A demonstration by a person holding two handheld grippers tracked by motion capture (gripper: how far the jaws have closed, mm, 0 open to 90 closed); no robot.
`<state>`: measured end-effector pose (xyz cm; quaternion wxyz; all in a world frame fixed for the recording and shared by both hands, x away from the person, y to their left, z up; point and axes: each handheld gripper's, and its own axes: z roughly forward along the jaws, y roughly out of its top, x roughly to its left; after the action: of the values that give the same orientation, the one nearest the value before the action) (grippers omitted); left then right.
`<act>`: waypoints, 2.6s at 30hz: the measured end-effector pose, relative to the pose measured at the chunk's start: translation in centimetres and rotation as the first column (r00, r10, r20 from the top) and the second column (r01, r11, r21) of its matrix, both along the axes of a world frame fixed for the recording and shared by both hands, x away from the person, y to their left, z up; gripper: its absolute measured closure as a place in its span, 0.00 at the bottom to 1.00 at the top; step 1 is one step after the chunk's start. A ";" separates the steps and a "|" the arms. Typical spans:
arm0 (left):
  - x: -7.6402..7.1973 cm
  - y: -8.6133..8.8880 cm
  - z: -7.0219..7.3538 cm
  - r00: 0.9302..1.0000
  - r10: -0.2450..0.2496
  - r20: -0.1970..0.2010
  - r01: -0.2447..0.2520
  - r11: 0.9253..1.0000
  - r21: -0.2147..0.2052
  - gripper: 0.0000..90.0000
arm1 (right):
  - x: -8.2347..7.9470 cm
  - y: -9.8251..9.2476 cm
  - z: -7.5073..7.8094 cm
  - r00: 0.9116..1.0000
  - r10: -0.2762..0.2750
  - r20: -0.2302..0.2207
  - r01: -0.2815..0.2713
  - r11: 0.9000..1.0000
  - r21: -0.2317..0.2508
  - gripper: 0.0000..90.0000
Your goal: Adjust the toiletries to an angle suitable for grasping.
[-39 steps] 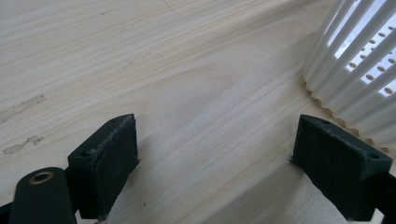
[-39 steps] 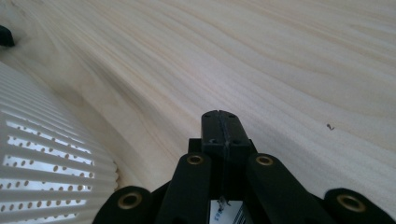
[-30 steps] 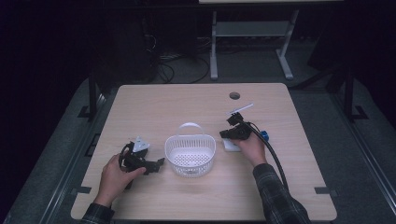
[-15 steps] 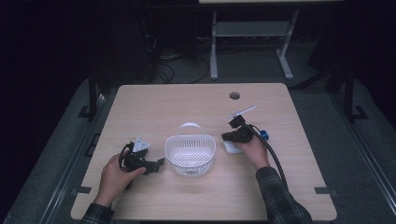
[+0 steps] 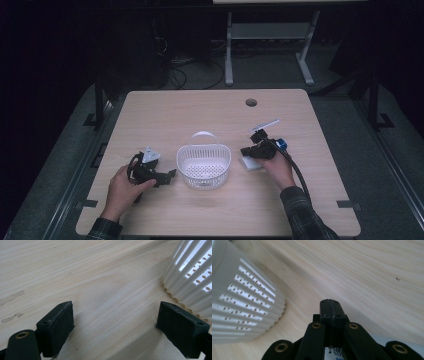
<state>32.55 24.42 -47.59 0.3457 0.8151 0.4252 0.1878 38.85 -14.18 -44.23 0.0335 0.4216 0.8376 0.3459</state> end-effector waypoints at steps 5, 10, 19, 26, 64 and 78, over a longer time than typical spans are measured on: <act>0.0 0.0 0.0 1.000 0.000 0.000 0.000 1.000 0.000 0.15 | -1.2 -0.4 -0.1 1.000 0.010 0.006 -0.010 1.000 -0.005 1.00; 0.0 0.0 0.0 1.000 0.000 0.000 0.000 1.000 -0.001 0.15 | -1.9 -0.9 -0.2 1.000 0.017 0.011 -0.017 1.000 -0.001 1.00; 0.0 0.0 0.0 1.000 0.000 0.002 0.000 1.000 -0.002 0.15 | -3.8 -2.2 -0.2 1.000 0.012 0.010 -0.012 1.000 0.010 1.00; 0.0 0.0 0.0 1.000 0.003 0.001 -0.003 1.000 -0.005 0.15 | -5.4 -3.6 -0.5 1.000 0.005 0.022 -0.005 1.000 0.014 1.00; -0.1 0.0 0.0 1.000 0.005 0.003 -0.005 1.000 -0.004 0.15 | -10.3 -10.2 0.0 0.996 -0.078 0.041 0.077 0.997 0.025 0.98; -0.1 0.0 0.0 1.000 0.006 0.003 -0.006 1.000 -0.008 0.15 | -9.5 -9.5 1.6 0.986 -0.110 0.126 0.103 0.993 0.061 0.57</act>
<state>32.49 24.38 -47.64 0.3491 0.8121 0.4278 0.1885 29.36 -23.65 -42.62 0.0948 0.4433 0.8001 0.3929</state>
